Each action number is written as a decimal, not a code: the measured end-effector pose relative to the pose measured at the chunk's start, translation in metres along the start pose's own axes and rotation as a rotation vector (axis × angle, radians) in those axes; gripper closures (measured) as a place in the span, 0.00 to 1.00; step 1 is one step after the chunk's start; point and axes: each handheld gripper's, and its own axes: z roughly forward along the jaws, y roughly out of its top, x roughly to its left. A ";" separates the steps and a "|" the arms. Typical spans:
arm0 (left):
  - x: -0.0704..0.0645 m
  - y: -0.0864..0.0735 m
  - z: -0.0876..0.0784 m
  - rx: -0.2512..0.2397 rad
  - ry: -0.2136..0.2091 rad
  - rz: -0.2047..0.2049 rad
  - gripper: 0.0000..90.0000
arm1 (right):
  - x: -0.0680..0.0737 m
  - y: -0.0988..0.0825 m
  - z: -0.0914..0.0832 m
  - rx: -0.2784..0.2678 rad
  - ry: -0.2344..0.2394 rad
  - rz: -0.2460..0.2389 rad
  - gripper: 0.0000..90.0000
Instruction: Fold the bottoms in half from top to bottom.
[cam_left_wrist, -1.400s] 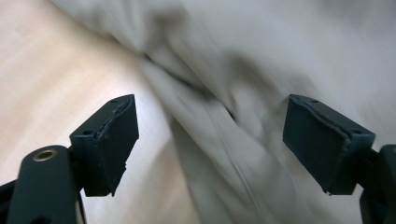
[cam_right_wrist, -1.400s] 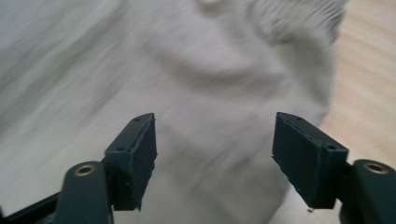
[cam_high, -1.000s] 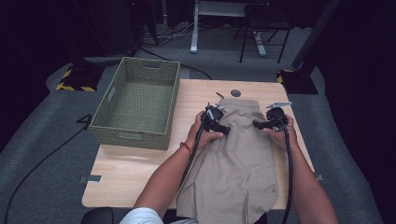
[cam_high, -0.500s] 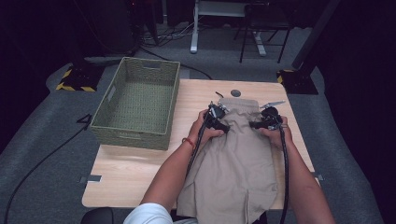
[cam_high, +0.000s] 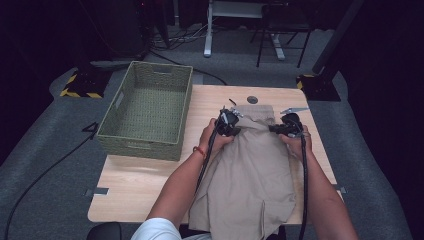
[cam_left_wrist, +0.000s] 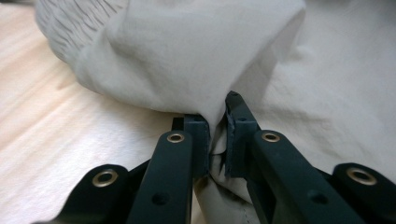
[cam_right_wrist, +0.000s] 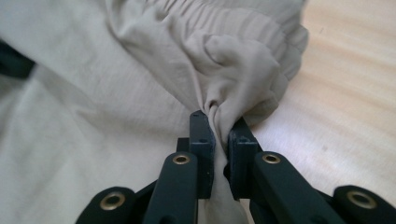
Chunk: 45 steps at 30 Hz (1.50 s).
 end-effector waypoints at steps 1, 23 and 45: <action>0.000 0.001 -0.002 -0.016 0.026 0.004 0.92 | 0.000 0.002 -0.001 -0.009 0.001 0.000 0.93; 0.005 0.011 -0.005 -0.051 0.140 -0.011 0.94 | 0.003 0.018 0.004 -0.068 0.004 0.010 0.95; -0.011 0.028 -0.029 -0.159 0.197 0.031 0.94 | 0.011 0.035 -0.041 -0.158 0.032 -0.063 0.94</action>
